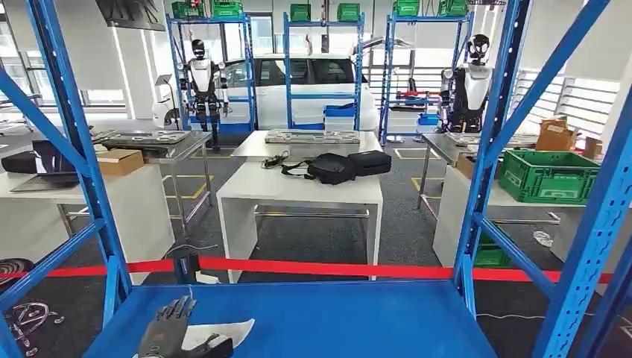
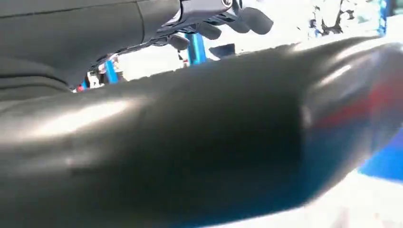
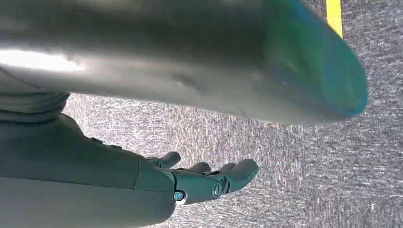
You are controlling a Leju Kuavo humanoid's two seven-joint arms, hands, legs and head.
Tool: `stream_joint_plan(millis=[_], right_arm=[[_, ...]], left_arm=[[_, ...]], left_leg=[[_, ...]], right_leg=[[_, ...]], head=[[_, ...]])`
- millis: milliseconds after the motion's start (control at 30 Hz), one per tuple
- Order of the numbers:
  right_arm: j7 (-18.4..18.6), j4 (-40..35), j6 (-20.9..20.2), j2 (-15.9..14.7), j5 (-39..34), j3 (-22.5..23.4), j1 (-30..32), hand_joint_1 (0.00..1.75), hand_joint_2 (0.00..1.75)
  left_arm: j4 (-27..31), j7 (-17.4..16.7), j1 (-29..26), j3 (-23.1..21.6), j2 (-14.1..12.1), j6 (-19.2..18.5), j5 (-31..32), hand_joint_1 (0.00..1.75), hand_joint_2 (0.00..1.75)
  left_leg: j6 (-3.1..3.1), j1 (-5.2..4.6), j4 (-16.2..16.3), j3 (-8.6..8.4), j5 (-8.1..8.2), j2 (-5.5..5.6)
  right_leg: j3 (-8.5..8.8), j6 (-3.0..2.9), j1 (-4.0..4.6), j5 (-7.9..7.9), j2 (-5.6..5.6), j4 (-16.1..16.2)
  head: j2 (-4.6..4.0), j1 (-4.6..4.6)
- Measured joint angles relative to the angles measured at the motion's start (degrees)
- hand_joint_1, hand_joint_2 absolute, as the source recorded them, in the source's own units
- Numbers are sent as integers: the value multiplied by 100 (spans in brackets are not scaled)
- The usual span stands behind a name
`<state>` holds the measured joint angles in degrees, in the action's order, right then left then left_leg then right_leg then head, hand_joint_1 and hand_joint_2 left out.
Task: Take the parts from the cabinet and place them on the table.
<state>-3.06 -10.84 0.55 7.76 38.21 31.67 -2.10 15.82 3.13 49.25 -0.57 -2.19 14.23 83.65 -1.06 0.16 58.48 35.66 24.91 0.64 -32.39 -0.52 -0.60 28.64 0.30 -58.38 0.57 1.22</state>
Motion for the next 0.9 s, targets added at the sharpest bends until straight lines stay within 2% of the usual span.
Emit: stream_joint_plan(millis=[167,300,333,500,533,767,900], right_arm=[[0,0,0,0,-2,35,2,0,0],[2,0,0,0,2,46,1,0,0],[2,0,0,0,2,52,1,0,0],[0,0,0,0,13,79,1,0,0],[0,0,-2,0,15,81,1,0,0],[-18,0,-37,0,33,81,2,0,0],[-18,0,-37,0,50,83,1,0,0]], left_arm=[[-2,96,-6,0,-4,-81,-35,0,0],[4,422,-5,0,-11,-113,-48,0,0],[7,531,-5,0,-13,-120,-55,0,175],[44,1215,-4,0,-77,-105,-103,0,175],[44,1279,-5,0,-87,-107,-103,0,0],[35,1519,-65,0,-157,-186,-142,0,0],[29,1469,-138,-9,-162,-349,-53,0,0]], left_leg=[[-1,1,-1,-2,0,-4],[-1,3,-2,-2,0,-3],[-1,3,-2,-2,0,-3],[-1,3,-2,-3,0,-5],[-1,3,-2,-3,0,-5],[0,3,-2,-3,-1,-4],[0,3,-2,-3,-1,-5]], right_leg=[[-1,-1,5,0,0,-2],[0,-1,4,1,0,-2],[0,-1,4,1,0,-3],[0,-1,0,1,0,-2],[0,-1,0,1,1,-2],[1,-1,0,1,1,-3],[1,-1,0,1,1,-3]], head=[[0,0],[0,0],[0,0],[0,0],[0,0],[-2,0],[-2,0]])
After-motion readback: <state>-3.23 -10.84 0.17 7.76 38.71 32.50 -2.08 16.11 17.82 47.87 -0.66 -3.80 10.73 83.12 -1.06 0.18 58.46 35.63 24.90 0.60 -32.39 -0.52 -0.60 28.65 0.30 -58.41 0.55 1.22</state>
